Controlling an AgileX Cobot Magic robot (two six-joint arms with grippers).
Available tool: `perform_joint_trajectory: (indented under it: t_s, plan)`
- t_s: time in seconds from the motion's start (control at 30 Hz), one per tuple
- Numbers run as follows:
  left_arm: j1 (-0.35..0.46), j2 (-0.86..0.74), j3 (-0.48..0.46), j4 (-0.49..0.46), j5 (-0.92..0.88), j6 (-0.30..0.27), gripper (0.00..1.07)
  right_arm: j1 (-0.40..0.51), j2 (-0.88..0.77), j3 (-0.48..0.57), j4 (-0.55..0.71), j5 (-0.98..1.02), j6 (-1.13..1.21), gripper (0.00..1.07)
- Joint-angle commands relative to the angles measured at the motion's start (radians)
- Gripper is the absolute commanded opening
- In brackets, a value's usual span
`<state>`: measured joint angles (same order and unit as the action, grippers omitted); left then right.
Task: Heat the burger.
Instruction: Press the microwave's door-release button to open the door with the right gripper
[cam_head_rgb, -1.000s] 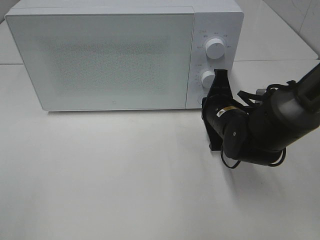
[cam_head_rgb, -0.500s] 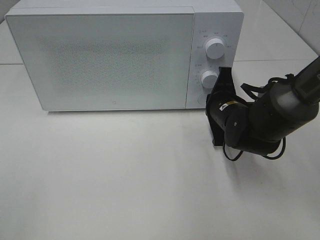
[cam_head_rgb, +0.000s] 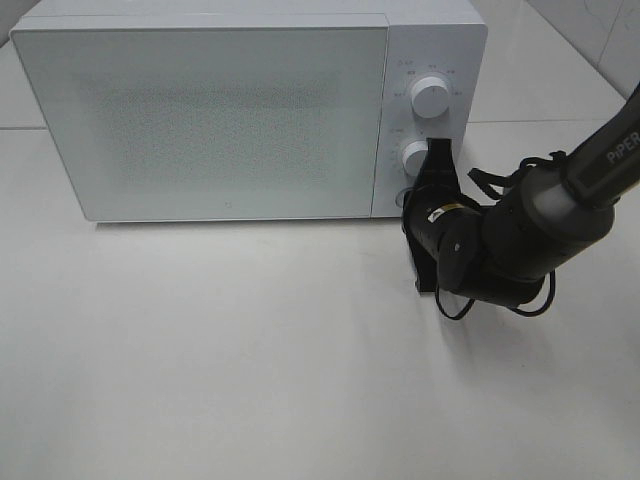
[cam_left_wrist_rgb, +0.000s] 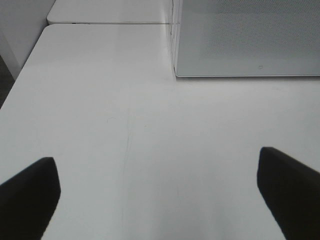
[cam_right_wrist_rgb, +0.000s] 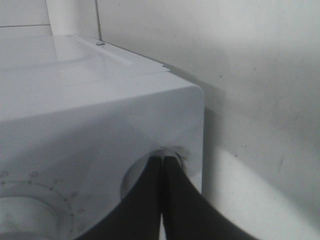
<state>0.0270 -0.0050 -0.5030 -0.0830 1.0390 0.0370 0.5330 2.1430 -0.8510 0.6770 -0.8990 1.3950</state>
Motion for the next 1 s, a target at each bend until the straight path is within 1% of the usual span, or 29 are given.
perform_joint_trajectory:
  t_s: [0.03, 0.17, 0.3, 0.43, 0.53, 0.6, 0.63, 0.77, 1.0]
  plan:
    - [-0.006, -0.018, 0.004, 0.002, -0.001, 0.0, 1.0, -0.006, 0.011, -0.025, -0.014, -0.05, -0.007, 0.0]
    - [-0.006, -0.018, 0.004, 0.002, -0.001, -0.001, 1.0, -0.006, 0.013, -0.025, 0.014, -0.097, -0.008, 0.0]
    - [-0.006, -0.018, 0.004, 0.002, -0.001, 0.0, 1.0, -0.006, 0.013, -0.025, 0.013, -0.137, -0.014, 0.0]
    - [-0.006, -0.018, 0.004, 0.002, -0.001, 0.0, 1.0, -0.006, 0.013, -0.05, 0.01, -0.195, -0.022, 0.0]
    - [-0.006, -0.018, 0.004, 0.002, -0.001, 0.0, 1.0, -0.006, 0.013, -0.059, 0.01, -0.198, -0.024, 0.0]
    - [-0.006, -0.018, 0.004, 0.002, -0.001, 0.0, 1.0, -0.006, 0.013, -0.091, 0.009, -0.211, -0.037, 0.0]
    - [-0.006, -0.018, 0.004, 0.002, -0.001, 0.0, 1.0, -0.006, 0.013, -0.091, 0.009, -0.211, -0.037, 0.0]
    - [-0.006, -0.018, 0.004, 0.002, -0.001, 0.0, 1.0, -0.006, 0.014, -0.131, 0.01, -0.298, -0.106, 0.0]
    - [-0.006, -0.018, 0.004, 0.002, -0.001, 0.0, 1.0, -0.006, 0.033, -0.186, 0.033, -0.298, -0.133, 0.0]
